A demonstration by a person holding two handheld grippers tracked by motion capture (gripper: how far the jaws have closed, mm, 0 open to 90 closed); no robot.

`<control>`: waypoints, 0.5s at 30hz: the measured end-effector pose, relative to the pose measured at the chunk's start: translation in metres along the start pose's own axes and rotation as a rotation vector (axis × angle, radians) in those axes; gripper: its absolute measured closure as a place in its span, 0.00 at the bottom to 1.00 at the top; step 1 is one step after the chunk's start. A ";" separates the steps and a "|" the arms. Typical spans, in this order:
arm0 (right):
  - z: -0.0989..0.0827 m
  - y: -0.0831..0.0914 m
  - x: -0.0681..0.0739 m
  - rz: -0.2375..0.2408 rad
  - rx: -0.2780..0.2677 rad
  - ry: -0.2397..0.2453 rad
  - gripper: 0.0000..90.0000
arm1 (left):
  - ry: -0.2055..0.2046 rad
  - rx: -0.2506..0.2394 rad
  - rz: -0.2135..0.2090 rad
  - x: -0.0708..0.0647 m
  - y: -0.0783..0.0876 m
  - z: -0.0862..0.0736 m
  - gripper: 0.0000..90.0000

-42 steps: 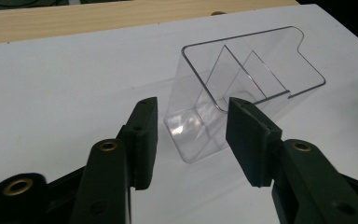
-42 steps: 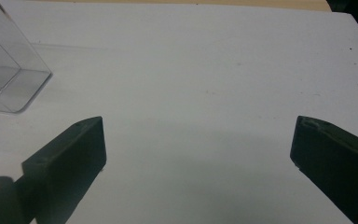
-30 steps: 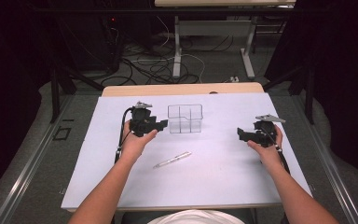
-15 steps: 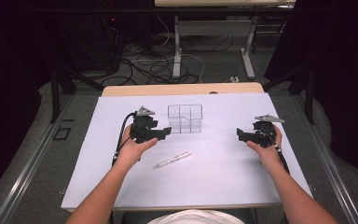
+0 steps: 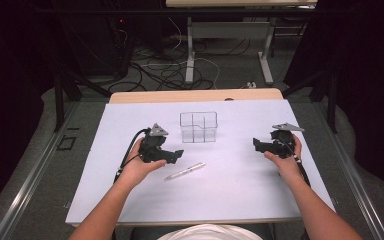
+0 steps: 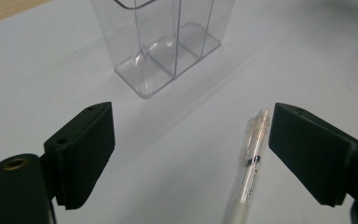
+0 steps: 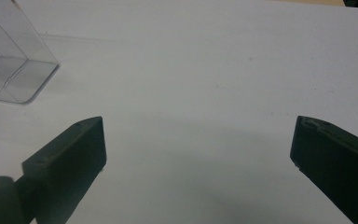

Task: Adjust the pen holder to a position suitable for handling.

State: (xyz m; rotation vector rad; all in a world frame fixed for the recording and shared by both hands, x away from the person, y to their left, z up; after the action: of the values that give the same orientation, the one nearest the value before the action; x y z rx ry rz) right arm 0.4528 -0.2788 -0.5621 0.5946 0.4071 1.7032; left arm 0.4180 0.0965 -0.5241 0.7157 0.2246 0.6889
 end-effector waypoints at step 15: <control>-0.001 0.000 0.002 0.010 0.004 0.004 0.03 | -0.178 0.147 -0.019 -0.016 -0.008 -0.018 0.18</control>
State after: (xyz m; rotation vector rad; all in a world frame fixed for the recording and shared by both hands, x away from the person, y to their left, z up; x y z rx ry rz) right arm 0.4519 -0.2774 -0.5621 0.5967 0.4114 1.7139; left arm 0.4021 0.0908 -0.5434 0.9099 0.1197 0.5910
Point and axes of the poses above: each handheld gripper's, and its own axes: y roughly backward along the jaws, z roughly out of its top, x roughly to its left, the point moved 5 cm from there along -y, roughly forward along the jaws, and after that the axes turned 7 degrees about -y, right-handed, at the moved point
